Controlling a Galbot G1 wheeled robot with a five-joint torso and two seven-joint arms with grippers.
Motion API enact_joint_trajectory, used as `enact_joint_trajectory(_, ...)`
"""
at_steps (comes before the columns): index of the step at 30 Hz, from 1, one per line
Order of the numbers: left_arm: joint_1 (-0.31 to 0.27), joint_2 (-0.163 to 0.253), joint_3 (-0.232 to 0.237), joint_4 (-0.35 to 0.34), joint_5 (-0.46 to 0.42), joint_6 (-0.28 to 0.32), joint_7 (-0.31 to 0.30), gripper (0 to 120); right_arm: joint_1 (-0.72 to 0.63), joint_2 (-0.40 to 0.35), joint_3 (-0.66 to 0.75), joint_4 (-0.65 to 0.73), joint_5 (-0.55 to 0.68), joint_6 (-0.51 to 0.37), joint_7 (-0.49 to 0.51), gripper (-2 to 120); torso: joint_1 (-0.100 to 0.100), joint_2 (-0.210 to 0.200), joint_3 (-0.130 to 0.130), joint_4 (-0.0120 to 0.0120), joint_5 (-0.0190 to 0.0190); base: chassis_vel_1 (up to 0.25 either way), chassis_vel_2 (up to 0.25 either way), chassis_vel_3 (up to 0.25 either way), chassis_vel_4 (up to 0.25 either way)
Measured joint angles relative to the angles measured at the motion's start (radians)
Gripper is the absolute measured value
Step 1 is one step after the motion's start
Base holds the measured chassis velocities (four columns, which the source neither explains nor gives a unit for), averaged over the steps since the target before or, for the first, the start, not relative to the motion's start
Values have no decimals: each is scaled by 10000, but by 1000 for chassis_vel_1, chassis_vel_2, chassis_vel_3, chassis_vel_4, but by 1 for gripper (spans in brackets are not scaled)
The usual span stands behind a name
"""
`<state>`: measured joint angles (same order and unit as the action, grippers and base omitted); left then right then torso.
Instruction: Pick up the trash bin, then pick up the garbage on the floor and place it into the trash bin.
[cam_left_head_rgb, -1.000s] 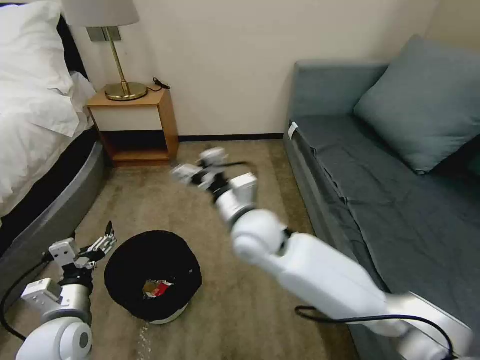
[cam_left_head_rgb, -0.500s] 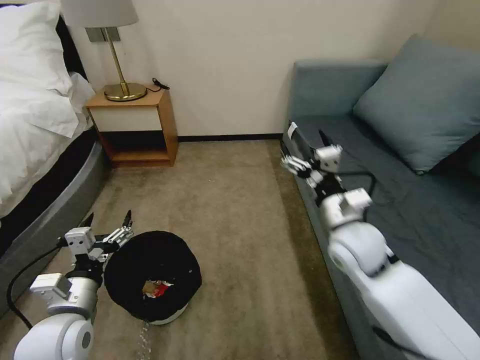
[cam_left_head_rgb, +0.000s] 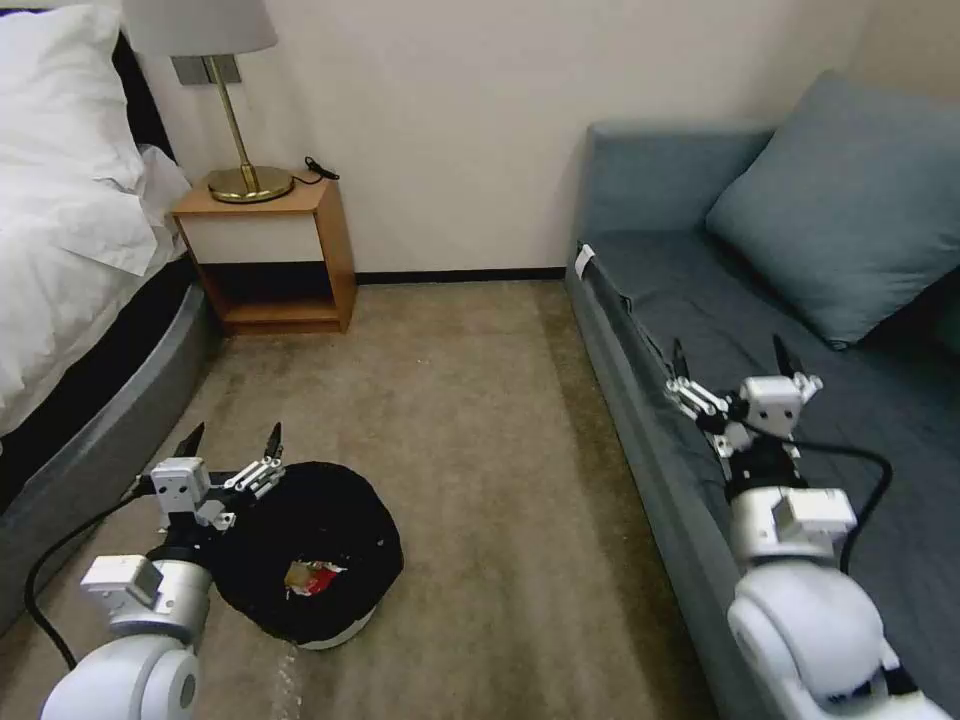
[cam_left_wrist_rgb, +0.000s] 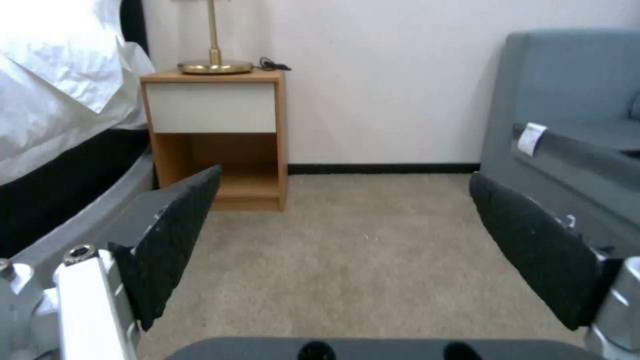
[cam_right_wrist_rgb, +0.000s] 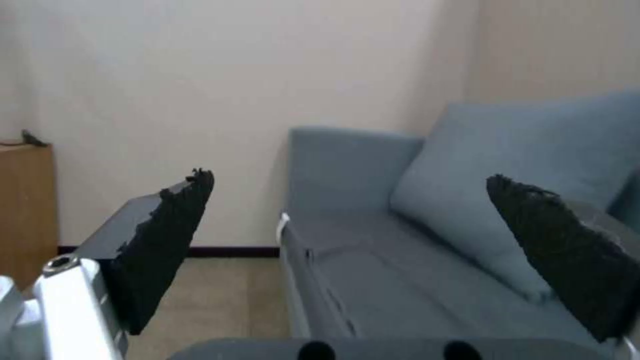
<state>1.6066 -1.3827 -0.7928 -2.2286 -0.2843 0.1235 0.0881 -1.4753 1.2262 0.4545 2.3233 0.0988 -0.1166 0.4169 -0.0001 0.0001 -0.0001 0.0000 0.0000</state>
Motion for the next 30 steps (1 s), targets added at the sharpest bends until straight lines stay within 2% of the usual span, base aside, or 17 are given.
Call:
enact_joint_trajectory(2,48,16,114,30,116,-64,-23,100,-342,572,-239,19,-441,113,30,100,0,0,0,1,-1,0,0,0,0)
enact_joint_trajectory(6,88,66,202,34,119,-73,-38,100,-551,896,-428,19,-675,186,-9,100,0,0,0,0,-1,0,0,0,0)
enact_joint_trajectory(30,231,-194,515,121,389,-199,-355,100,-1086,1350,-934,-360,-1037,459,-30,100,1,0,1,0,0,0,0,0,0)
